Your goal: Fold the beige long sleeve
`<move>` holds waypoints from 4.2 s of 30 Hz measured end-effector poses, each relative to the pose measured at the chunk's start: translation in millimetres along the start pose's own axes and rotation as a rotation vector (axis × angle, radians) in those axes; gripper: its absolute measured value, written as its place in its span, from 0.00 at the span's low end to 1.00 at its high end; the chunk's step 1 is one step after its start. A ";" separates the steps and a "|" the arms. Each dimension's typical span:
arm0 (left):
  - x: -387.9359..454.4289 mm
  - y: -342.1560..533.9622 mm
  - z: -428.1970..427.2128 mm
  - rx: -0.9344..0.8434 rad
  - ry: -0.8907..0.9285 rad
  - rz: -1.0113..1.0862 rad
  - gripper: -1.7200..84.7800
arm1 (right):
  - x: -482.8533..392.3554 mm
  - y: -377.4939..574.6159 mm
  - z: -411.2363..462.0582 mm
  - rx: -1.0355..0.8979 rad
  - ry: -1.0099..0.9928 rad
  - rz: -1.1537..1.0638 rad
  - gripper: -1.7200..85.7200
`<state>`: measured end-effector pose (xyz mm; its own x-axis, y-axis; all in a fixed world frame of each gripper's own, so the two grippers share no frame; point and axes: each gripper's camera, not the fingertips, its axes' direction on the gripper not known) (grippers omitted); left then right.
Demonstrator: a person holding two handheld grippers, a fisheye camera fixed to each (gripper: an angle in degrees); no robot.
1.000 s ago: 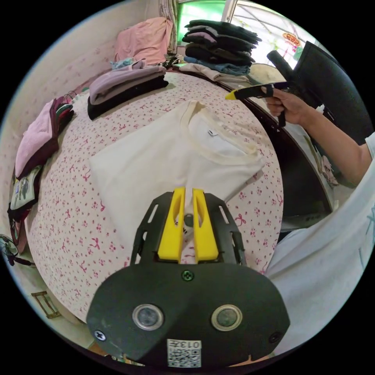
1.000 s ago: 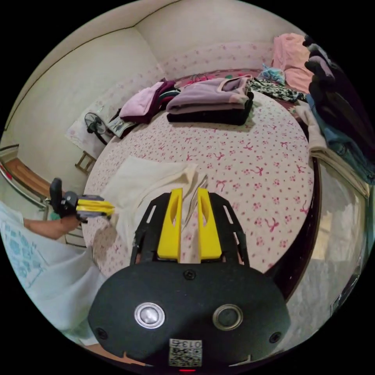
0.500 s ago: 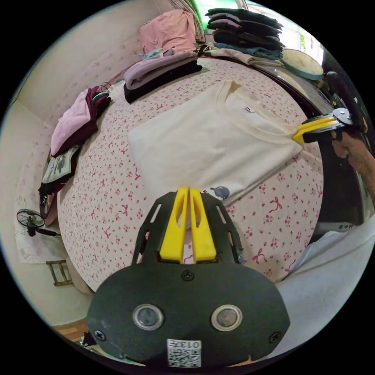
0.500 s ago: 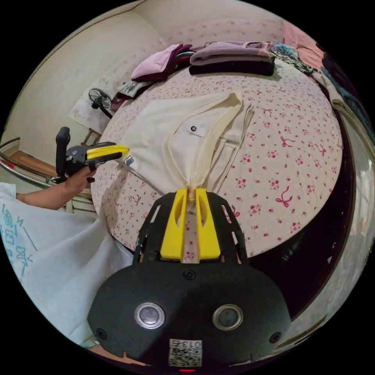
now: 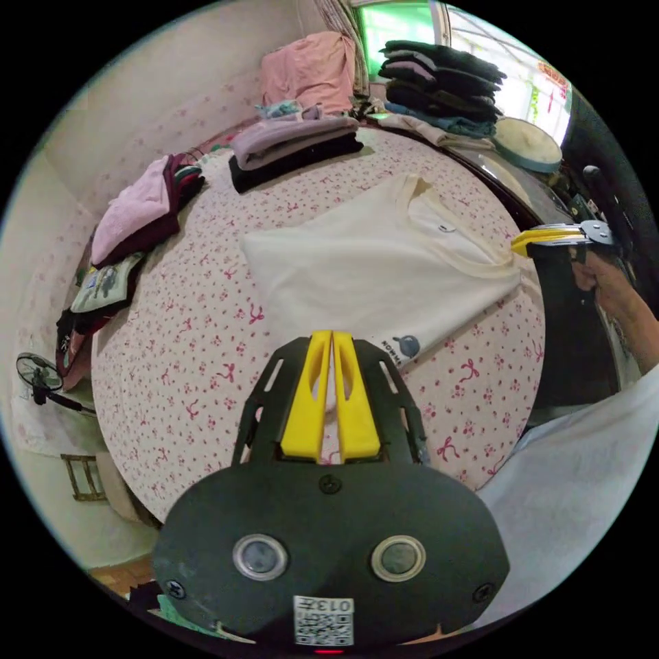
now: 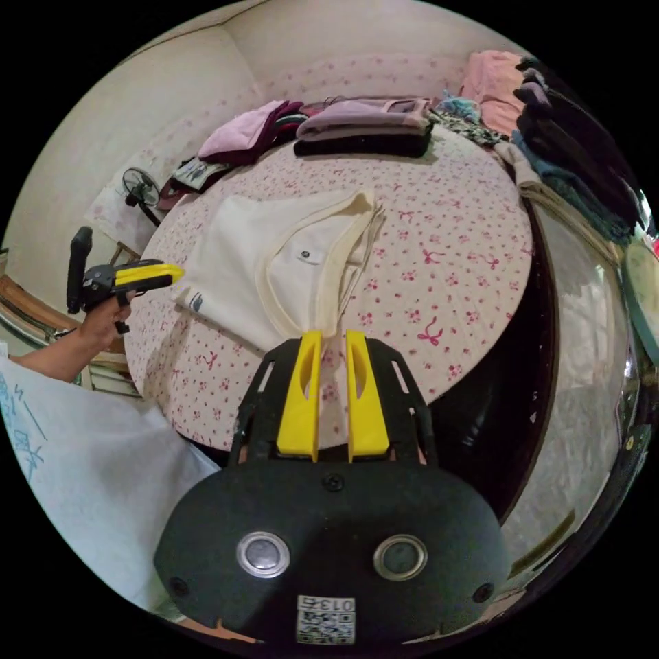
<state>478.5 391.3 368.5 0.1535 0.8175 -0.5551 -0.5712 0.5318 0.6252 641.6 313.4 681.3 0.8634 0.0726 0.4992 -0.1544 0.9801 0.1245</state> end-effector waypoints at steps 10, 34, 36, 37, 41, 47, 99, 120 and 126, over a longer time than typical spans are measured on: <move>-61.3 -54.6 16.4 0.063 -0.072 -0.068 0.02 | -62.4 -86.2 40.9 0.113 0.151 -0.144 0.04; -181.2 -102.7 55.9 -0.026 0.038 -0.125 0.02 | -56.5 -104.6 88.4 0.000 0.275 -0.179 0.02; -190.7 -97.7 43.8 0.000 0.019 -0.142 0.02 | -57.7 -101.7 73.1 0.002 0.325 -0.148 0.02; -195.1 -91.6 31.7 0.031 -0.003 -0.134 0.02 | -59.2 -98.6 66.0 0.031 0.327 -0.149 0.02; -203.0 -60.1 -0.3 0.075 0.093 -0.150 0.02 | -82.1 -65.8 30.9 0.140 0.213 -0.212 0.02; -202.3 -36.5 8.1 0.034 0.115 -0.186 0.02 | -119.3 -17.0 48.3 0.145 0.291 -0.303 0.02; -368.0 -72.9 -22.2 0.044 0.563 -0.439 0.11 | 3.6 -141.1 10.6 0.033 -0.069 0.056 0.09; -366.9 -257.8 -129.5 0.431 0.518 -0.226 0.06 | -26.3 -309.8 -116.4 0.407 0.101 -0.133 0.03; -391.8 -392.7 -115.2 0.438 0.423 -0.228 0.06 | 11.7 -438.0 -108.0 0.472 0.121 -0.209 0.03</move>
<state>549.8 -163.3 277.3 -0.1494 0.5632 -0.8127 -0.1666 0.7958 0.5822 771.2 -95.1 540.1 0.9440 -0.0673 0.3231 -0.1481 0.7886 0.5969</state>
